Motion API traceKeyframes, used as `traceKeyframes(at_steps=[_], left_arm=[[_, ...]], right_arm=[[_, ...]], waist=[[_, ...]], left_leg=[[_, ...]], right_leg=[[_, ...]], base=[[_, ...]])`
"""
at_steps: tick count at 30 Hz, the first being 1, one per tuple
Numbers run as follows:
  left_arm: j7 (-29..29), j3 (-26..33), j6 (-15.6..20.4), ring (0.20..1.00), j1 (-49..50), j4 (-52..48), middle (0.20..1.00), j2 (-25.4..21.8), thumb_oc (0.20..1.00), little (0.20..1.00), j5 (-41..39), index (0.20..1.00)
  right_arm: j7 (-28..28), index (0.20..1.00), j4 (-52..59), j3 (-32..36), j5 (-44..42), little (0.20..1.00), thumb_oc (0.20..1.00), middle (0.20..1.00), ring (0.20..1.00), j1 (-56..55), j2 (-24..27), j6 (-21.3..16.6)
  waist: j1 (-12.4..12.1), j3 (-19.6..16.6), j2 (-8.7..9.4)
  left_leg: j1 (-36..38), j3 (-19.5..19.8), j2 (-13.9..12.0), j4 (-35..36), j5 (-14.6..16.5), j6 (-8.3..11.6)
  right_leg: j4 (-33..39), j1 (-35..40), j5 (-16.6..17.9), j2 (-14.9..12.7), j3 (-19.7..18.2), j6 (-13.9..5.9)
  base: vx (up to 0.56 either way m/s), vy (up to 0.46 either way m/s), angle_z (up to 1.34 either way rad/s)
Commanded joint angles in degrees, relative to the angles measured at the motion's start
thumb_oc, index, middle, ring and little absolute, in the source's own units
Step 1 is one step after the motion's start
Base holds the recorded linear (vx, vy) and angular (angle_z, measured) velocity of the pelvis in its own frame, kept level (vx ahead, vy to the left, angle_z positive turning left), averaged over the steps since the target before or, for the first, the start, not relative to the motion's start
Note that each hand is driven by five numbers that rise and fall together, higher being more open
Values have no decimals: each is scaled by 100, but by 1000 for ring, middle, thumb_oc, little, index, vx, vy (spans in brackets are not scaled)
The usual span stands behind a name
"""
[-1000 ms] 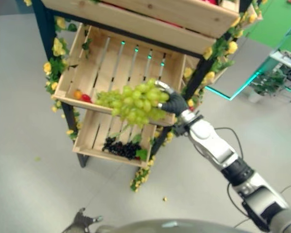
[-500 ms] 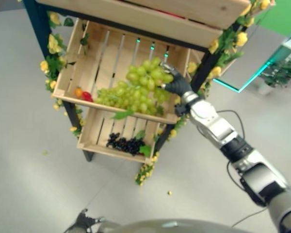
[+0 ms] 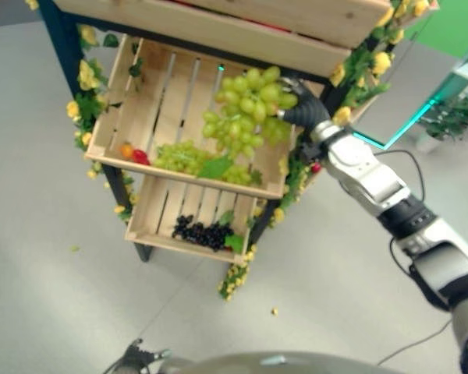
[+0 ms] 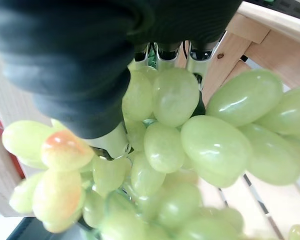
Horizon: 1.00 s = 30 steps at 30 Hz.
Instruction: Pick up the fruits from the basket on one side to the basket on the other side
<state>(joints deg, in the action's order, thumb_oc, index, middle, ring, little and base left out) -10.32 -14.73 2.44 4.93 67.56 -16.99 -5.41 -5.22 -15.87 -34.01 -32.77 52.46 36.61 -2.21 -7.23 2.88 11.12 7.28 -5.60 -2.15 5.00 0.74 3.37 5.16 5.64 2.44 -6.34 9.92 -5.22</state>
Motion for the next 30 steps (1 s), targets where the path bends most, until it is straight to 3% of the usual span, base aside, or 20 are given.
traceKeyframes(at_steps=[1,5,13,14,15,30], left_arm=[[77,-541,143,1000,-177,491,1000,159,1000,1000,-137,1000],[95,-558,177,1000,-201,522,1000,168,1000,1000,-260,1000],[57,-552,196,1000,-353,558,1000,187,1000,1000,-298,1000],[51,-553,204,1000,-358,565,1000,184,1000,1000,-296,1000],[51,-550,206,1000,-363,569,1000,181,1000,1000,-288,1000],[87,-609,231,1000,-289,539,1000,124,1000,1000,-198,1000]], right_arm=[[-358,200,-750,271,-236,200,200,200,200,1254,307,-435],[-453,200,-1771,230,-68,200,200,200,200,1546,119,-308],[-515,200,-2721,157,513,200,200,200,200,1702,-291,-100],[-497,438,-2798,180,512,438,438,438,438,1694,-311,-79],[-484,1000,-2860,165,555,1000,1000,1000,1000,1686,-347,-65],[-346,1000,-3118,196,646,1000,1000,1000,1000,1711,-423,-106]], waist=[[-55,-275,-8],[-76,-214,-22],[-105,-104,-102],[-108,-102,-116],[-116,-95,-127],[-47,-127,-254]], left_leg=[[-136,58,89,-152,315,-229],[-214,89,81,-155,289,-220],[-414,151,69,-196,228,-200],[-423,153,70,-194,221,-196],[-427,153,68,-184,211,-190],[-384,170,56,-93,189,-149]], right_leg=[[-328,-123,-24,-272,-26,-448],[-330,-183,-18,-260,-6,-435],[-326,-294,-18,-248,37,-410],[-320,-295,-22,-243,44,-405],[-307,-292,-25,-236,51,-401],[-205,-227,-42,-202,69,-382]], base=[[7,-9,4],[1,-3,1],[-11,-5,6],[12,1,7],[16,3,4],[0,0,0]])
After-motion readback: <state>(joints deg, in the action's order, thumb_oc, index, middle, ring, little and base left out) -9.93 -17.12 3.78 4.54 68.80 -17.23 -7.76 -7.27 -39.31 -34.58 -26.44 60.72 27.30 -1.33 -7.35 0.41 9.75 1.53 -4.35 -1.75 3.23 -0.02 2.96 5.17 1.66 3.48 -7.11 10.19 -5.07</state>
